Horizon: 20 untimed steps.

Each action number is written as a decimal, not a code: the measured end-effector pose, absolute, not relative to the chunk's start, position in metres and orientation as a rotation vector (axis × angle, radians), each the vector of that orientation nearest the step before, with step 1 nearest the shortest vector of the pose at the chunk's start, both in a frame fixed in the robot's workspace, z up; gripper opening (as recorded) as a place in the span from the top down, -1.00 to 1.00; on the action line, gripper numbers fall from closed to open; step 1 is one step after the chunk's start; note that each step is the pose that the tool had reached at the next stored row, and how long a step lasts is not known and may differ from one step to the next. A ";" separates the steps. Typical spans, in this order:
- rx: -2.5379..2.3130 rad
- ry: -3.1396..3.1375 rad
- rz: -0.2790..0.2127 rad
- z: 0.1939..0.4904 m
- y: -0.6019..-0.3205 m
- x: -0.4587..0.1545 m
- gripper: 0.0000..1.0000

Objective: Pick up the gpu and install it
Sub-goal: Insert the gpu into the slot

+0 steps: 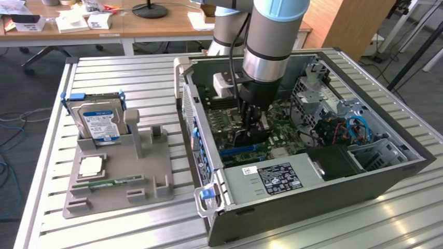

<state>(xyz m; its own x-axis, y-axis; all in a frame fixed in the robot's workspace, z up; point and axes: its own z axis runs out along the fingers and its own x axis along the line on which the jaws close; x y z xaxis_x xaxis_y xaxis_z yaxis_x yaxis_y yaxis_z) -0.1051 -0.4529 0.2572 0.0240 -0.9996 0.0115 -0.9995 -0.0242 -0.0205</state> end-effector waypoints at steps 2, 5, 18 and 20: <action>-2.243 2.190 -0.035 0.257 -0.453 -0.105 0.48; -2.243 2.190 -0.035 0.257 -0.453 -0.105 0.48; -2.243 2.190 -0.035 0.254 -0.453 -0.105 0.48; -2.243 2.190 -0.035 0.254 -0.453 -0.105 0.48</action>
